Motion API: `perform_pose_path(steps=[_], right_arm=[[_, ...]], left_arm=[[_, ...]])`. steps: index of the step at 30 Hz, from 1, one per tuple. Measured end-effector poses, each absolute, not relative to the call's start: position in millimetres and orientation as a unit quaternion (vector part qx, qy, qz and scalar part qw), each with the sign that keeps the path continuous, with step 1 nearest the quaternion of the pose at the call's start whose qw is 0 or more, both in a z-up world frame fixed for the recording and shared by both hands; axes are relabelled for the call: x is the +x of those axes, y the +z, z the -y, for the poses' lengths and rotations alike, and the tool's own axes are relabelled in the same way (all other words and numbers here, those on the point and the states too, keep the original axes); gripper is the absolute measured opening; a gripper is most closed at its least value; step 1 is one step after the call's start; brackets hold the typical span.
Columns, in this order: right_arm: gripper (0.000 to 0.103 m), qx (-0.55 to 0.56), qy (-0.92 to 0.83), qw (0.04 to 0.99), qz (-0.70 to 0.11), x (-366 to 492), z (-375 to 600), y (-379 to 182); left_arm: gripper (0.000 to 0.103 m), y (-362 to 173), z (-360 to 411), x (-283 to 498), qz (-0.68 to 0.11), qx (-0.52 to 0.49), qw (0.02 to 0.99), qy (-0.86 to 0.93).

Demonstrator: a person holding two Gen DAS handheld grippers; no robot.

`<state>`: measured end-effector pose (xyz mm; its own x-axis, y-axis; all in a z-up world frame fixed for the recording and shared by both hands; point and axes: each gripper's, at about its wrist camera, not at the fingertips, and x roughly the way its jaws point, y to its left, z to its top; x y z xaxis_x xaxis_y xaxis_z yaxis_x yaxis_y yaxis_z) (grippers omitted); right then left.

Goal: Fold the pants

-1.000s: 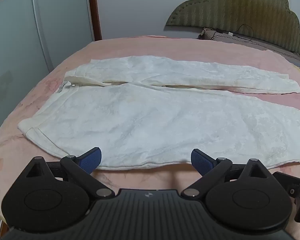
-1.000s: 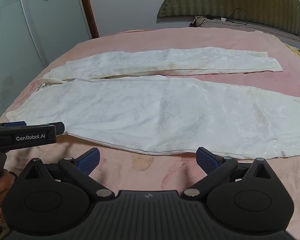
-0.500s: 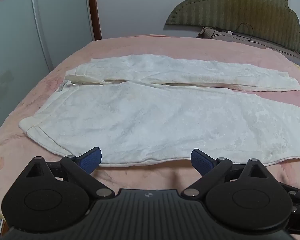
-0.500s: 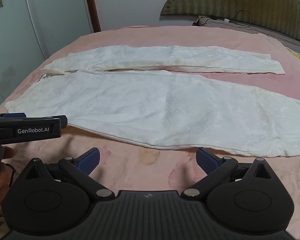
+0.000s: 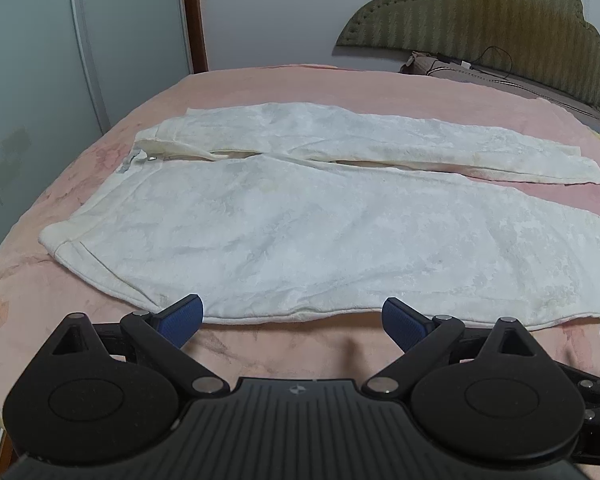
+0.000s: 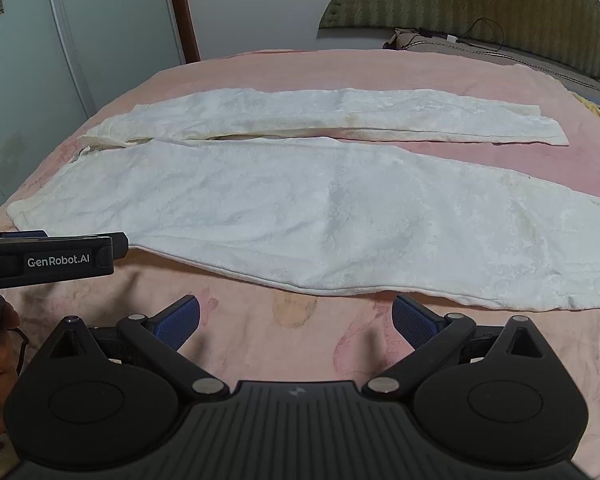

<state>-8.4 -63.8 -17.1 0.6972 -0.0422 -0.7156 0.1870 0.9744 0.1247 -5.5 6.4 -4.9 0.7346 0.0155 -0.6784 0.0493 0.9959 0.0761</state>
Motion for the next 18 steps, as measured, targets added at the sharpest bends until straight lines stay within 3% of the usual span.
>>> perform_pose_path(steps=[18], right_arm=[[0.103,0.085,-0.056,0.916,-0.388,-8.8,58.9,-18.6]], left_arm=[[0.098,-7.7,-5.3,-5.2,-0.371,0.049,0.927,-0.010]])
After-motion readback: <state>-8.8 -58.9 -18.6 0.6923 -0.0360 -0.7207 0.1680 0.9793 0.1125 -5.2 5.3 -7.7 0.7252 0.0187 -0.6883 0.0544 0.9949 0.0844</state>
